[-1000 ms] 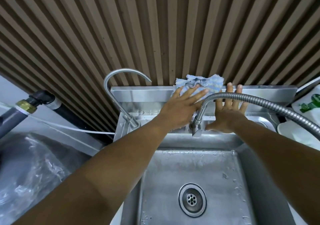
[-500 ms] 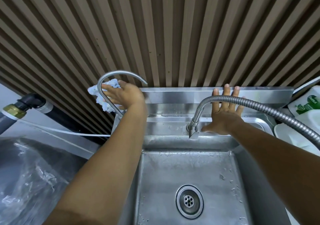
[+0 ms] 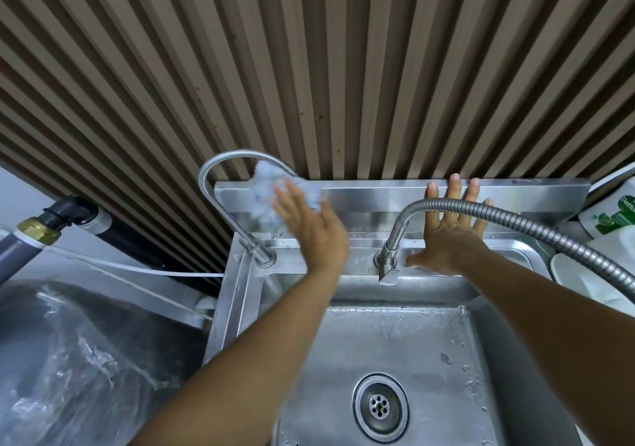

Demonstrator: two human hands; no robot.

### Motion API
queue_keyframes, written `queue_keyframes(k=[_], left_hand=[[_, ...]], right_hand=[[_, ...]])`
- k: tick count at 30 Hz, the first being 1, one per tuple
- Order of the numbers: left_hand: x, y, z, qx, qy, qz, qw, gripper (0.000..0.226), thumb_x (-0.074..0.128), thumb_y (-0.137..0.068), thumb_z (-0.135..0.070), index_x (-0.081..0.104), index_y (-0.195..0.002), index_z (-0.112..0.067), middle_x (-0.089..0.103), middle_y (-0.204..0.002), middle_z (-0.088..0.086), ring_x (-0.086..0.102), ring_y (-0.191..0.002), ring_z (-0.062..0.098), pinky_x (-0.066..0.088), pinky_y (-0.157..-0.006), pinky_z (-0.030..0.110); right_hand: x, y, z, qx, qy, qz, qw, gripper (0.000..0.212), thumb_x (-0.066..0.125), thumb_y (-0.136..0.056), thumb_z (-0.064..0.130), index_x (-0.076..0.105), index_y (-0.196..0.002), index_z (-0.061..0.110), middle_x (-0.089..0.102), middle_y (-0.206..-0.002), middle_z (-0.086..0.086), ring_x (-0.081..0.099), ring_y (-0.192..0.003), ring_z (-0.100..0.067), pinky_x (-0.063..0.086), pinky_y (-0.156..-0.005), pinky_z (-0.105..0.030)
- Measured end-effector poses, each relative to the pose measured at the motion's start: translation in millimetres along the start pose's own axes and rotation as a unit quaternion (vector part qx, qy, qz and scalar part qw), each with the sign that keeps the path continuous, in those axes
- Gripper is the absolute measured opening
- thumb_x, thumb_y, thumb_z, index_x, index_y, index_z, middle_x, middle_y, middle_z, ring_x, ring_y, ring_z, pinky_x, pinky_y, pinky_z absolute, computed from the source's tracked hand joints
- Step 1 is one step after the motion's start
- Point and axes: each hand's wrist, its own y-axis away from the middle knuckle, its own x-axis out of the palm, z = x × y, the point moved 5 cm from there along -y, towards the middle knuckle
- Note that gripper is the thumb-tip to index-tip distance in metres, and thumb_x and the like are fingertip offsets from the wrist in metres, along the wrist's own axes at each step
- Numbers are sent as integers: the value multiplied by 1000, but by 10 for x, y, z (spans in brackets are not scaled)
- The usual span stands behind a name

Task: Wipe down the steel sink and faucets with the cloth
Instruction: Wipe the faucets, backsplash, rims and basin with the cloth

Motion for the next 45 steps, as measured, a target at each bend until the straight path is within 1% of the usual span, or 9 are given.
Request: queue_keyframes(k=[10, 14, 18, 22, 26, 31, 34, 38, 45], left_hand=[[-611, -638, 271, -337, 169, -291, 879, 66, 35, -101, -40, 7, -159, -21, 8, -166, 6, 10, -151, 27, 11, -122, 47], [-128, -160, -17, -419, 283, -205, 838, 58, 35, -102, -34, 18, -156, -21, 31, -157, 8, 40, -137, 32, 35, -111, 44], [221, 366, -442, -522, 416, -77, 741, 30, 31, -101, -12, 54, -118, -4, 66, -106, 19, 66, -81, 32, 55, -87, 42], [49, 235, -553, -516, 388, -79, 760, 20, 29, -96, -2, 49, -93, -3, 51, -85, 12, 52, -64, 24, 49, -56, 31], [-258, -149, -248, -487, 342, -130, 793, 21, 32, -100, -18, 48, -114, -17, 52, -110, 10, 55, -83, 29, 51, -67, 32], [-275, -198, 25, -321, 160, -159, 920, 61, 31, -106, -29, 2, -159, -18, 10, -165, 12, 21, -148, 33, 22, -117, 41], [-33, 137, -30, 23, -23, 2, 999, 60, 29, -106, -29, 1, -158, -17, -8, -165, -2, -13, -152, 26, 14, -122, 52], [214, 474, 232, 335, -304, 210, 867, 68, 32, -93, -26, 16, -158, -12, 9, -166, 10, -3, -151, 39, 21, -117, 60], [96, 267, 353, 486, -428, 258, 717, 77, 60, -90, -23, 21, -156, -23, 10, -165, -4, -5, -153, 27, 39, -96, 50]], right_hand=[[4, -4, 8, 4, -4, 5, 1000, 146, 58, -71, 84, -69, -104, 21, -73, -116, -16, -59, -113, -47, -37, -85, -60], [9, -5, 8, 6, -7, 3, 1000, 145, 57, -71, 84, -69, -106, 20, -72, -118, -17, -58, -115, -48, -36, -86, -61], [6, -3, 5, 5, -3, -2, 1000, 145, 58, -72, 84, -69, -107, 21, -71, -119, -17, -57, -117, -48, -36, -88, -61], [5, -12, -9, 2, -1, -9, 1000, 145, 57, -72, 84, -68, -108, 21, -72, -119, -16, -56, -119, -47, -34, -90, -62], [7, -26, -6, -4, 0, -12, 1000, 145, 57, -72, 84, -68, -108, 21, -72, -119, -16, -55, -119, -48, -34, -90, -62], [1, -12, 7, -8, 3, -15, 1000, 145, 58, -73, 82, -69, -107, 22, -73, -116, -15, -58, -114, -47, -35, -89, -61], [3, -12, 0, -7, 5, -14, 1000, 145, 59, -74, 81, -68, -108, 22, -72, -117, -16, -58, -115, -47, -34, -91, -62], [16, -27, -6, -7, 4, -20, 1000, 144, 60, -74, 79, -68, -109, 22, -71, -119, -17, -63, -111, -45, -31, -95, -64], [26, -52, -17, -5, 3, -31, 999, 142, 60, -75, 77, -67, -111, 22, -71, -120, -17, -57, -118, -47, -25, -104, -67]])
